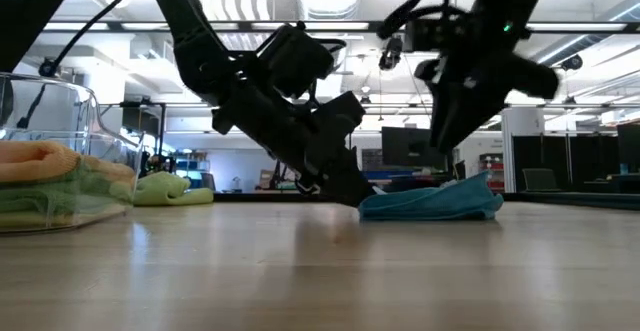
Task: Fold microfiber towels
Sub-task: Fold the blue microfiber towel on the table
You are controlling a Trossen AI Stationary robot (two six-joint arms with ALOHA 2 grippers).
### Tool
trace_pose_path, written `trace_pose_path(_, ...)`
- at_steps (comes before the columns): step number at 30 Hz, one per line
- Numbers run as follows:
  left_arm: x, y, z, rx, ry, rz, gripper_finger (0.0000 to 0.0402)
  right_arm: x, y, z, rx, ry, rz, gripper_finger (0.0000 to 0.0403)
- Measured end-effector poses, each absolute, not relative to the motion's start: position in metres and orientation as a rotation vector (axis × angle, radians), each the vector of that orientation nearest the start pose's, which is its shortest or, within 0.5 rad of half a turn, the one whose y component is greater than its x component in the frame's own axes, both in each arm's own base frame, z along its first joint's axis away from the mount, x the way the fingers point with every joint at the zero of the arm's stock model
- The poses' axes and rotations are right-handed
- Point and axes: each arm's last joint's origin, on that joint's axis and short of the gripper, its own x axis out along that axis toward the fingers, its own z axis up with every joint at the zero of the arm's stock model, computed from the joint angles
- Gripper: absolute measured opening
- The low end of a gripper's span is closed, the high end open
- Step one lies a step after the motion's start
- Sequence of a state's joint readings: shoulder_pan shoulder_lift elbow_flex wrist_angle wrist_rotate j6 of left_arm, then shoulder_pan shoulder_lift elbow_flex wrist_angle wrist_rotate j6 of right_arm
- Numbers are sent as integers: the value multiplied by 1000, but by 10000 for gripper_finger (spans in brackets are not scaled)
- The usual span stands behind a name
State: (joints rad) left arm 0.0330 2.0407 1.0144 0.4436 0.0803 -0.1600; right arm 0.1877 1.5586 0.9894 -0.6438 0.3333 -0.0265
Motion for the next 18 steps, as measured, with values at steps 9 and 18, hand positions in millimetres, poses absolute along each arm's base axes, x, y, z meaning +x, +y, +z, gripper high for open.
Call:
trace_pose_path(9,397,10,107,-188,592,0,0,289,47,150,-281,1326,-40,89)
trace_pose_path(18,397,11,106,-182,594,0,0,277,54,155,-221,1405,78,75)
